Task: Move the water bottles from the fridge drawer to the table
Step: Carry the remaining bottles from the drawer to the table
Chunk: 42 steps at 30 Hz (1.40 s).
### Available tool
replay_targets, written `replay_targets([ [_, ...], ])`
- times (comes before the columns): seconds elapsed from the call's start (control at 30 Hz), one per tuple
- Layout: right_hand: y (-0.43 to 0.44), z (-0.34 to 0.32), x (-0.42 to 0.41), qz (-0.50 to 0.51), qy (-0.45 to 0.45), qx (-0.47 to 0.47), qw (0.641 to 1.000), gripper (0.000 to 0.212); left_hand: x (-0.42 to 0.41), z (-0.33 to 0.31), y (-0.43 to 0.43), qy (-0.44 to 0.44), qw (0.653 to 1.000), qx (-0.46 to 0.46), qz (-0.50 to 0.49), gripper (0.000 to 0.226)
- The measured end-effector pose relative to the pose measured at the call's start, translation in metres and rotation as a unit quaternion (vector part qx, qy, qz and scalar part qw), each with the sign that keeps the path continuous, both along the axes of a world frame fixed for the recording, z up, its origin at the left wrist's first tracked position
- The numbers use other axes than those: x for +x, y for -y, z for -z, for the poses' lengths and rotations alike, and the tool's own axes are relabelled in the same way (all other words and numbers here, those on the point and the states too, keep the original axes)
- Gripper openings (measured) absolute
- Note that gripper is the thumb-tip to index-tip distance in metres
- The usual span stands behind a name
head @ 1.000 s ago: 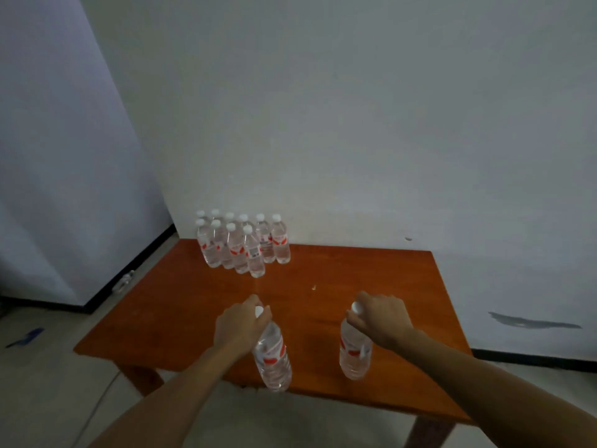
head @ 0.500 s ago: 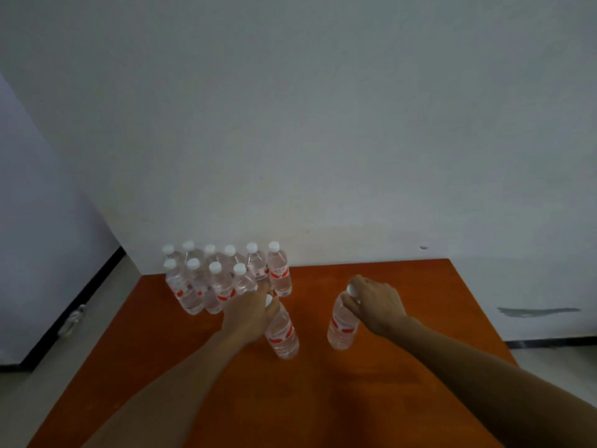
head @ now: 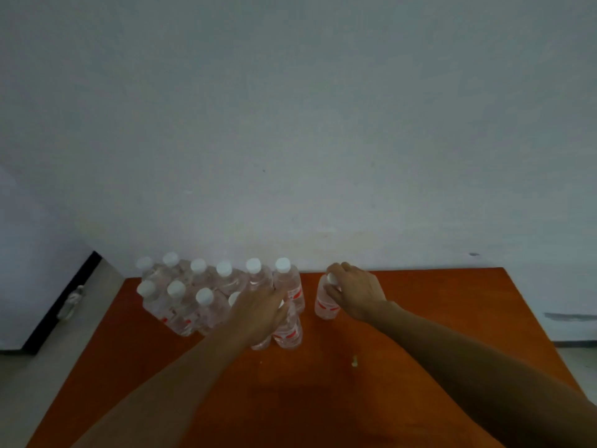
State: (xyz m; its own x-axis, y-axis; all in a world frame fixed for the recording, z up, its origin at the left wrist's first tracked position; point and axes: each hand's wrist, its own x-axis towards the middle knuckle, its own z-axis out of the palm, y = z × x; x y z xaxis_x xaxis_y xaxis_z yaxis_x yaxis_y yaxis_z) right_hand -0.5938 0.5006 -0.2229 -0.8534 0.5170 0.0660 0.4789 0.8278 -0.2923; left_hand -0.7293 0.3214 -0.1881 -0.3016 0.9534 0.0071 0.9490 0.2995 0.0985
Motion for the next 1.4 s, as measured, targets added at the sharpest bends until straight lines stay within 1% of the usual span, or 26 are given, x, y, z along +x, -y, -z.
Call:
replay_targets([
  [0.07, -0.005, -0.003, -0.012, -0.007, -0.003, 0.001, 1.0, 0.033, -0.009, 0.001, -0.005, -0.024, 1.0, 0.009, 0.018, 0.027],
  [0.2, -0.01, -0.005, -0.039, -0.015, 0.006, -0.014, 1.0, 0.036, -0.036, 0.015, -0.015, -0.007, 1.0, 0.007, 0.026, 0.027],
  [0.3, -0.005, -0.005, -0.052, -0.017, 0.014, -0.015, 1.0, 0.036, -0.052, 0.027, -0.018, -0.013, 0.999, -0.002, 0.031, 0.035],
  [0.4, 0.003, -0.005, -0.06, -0.002, 0.022, -0.016, 1.0, 0.038, -0.057, 0.027, -0.015, 0.037, 0.999, 0.003, 0.035, 0.044],
  [0.5, 0.011, -0.008, -0.064, 0.035, 0.036, -0.029, 0.998, 0.042, -0.059, 0.021, -0.008, 0.062, 0.996, 0.01, 0.066, 0.049],
  [0.57, 0.018, -0.01, -0.063, 0.069, 0.048, -0.038, 0.996, 0.05, -0.065, 0.015, -0.005, 0.09, 0.992, 0.019, 0.084, 0.045],
  [0.63, 0.027, -0.013, -0.059, 0.101, 0.058, -0.041, 0.992, 0.057, -0.072, 0.008, -0.004, 0.093, 0.99, 0.034, 0.098, 0.037],
  [0.77, 0.043, -0.024, -0.034, 0.161, 0.066, -0.051, 0.984, 0.062, -0.072, -0.014, -0.013, 0.031, 0.988, 0.073, 0.135, 0.03],
  [0.9, 0.051, -0.038, 0.021, 0.209, 0.065, -0.049, 0.974, 0.058, -0.04, -0.032, -0.032, 0.015, 0.976, 0.096, 0.197, 0.027],
  [1.07, 0.066, -0.051, 0.132, 0.297, 0.094, -0.045, 0.949, 0.056, 0.049, -0.044, -0.058, 0.031, 0.957, 0.097, 0.271, 0.03],
  [1.3, 0.132, -0.06, 0.338, 0.453, 0.068, -0.054, 0.887, 0.054, 0.236, -0.052, -0.067, 0.002, 0.913, 0.082, 0.4, 0.028],
  [1.4, 0.176, -0.06, 0.432, 0.518, 0.064, -0.059, 0.851, 0.052, 0.332, -0.052, -0.054, 0.016, 0.893, 0.078, 0.443, 0.028],
])
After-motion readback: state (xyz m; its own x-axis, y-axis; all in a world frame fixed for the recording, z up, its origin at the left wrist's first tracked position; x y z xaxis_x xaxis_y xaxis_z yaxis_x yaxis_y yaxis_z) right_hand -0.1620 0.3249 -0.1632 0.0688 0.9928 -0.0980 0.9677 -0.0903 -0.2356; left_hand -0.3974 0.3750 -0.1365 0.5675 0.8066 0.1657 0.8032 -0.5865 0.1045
